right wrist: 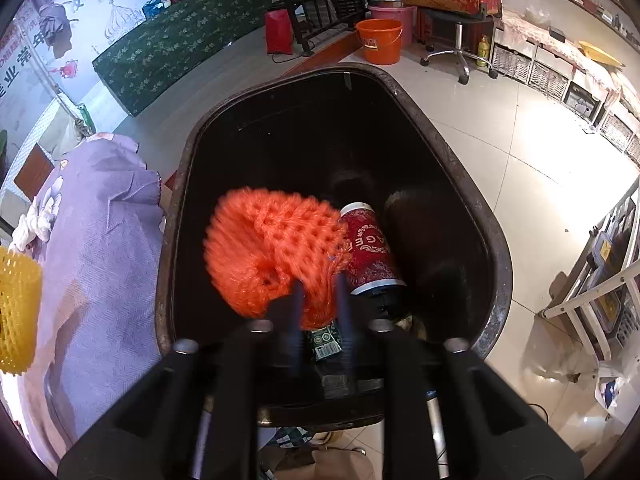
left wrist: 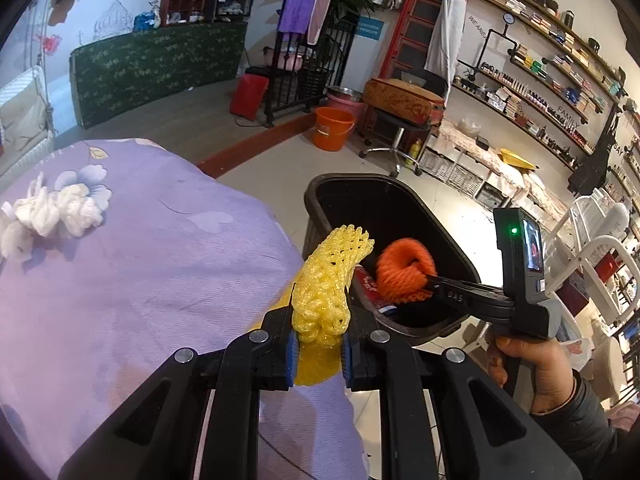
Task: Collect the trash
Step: 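Carry the orange net into the black bin and open the right tool while the left holds the yellow net, then lower the yellow foam net into the black bin and open the left tool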
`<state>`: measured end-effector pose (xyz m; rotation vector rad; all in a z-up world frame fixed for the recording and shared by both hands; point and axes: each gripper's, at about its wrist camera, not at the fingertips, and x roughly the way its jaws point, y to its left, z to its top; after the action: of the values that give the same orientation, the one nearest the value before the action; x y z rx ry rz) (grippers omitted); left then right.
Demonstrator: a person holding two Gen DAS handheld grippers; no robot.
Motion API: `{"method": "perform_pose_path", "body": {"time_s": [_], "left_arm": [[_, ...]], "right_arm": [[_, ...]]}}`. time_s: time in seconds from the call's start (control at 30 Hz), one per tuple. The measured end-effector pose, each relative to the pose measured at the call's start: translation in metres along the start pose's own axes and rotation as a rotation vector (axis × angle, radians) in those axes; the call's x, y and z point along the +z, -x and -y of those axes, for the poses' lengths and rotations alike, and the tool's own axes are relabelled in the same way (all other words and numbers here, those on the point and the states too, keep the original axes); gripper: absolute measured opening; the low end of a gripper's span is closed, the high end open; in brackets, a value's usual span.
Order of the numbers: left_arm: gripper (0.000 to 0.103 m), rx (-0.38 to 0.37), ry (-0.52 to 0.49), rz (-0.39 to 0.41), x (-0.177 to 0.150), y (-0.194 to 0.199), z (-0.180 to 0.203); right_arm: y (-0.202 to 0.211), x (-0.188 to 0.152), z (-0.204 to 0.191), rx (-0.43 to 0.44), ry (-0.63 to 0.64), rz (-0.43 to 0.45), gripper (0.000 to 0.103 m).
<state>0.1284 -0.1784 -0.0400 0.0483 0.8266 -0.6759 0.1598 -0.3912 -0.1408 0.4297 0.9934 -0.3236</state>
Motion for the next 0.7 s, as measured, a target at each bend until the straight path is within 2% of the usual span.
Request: {"method": "perform_pose_path", "body": {"time_s": [0.07,0.47,0.53,0.57,0.7], "left_arm": [[0.016,-0.014,-0.003,-0.014,0.001,-0.005,0.003],[0.016,-0.09,-0.053,-0.077,0.01,-0.033,0.036],[0.016,-0.108,-0.063,-0.093,0.015,-0.042,0.042],[0.016,-0.114,-0.066,-0.1,0.017,-0.046,0.044],[0.016,-0.14,-0.073,-0.138,0.022,-0.063,0.054]], "right_arm": [[0.004,-0.004,0.001,0.002,-0.005,0.019,0.048],[0.038,-0.001,0.014,-0.03,-0.023,0.1,0.049],[0.046,-0.001,0.019,-0.048,-0.03,0.124,0.054],[0.048,-0.001,0.022,-0.052,-0.035,0.13,0.061],[0.061,-0.001,0.035,-0.065,-0.067,0.164,0.062]]}}
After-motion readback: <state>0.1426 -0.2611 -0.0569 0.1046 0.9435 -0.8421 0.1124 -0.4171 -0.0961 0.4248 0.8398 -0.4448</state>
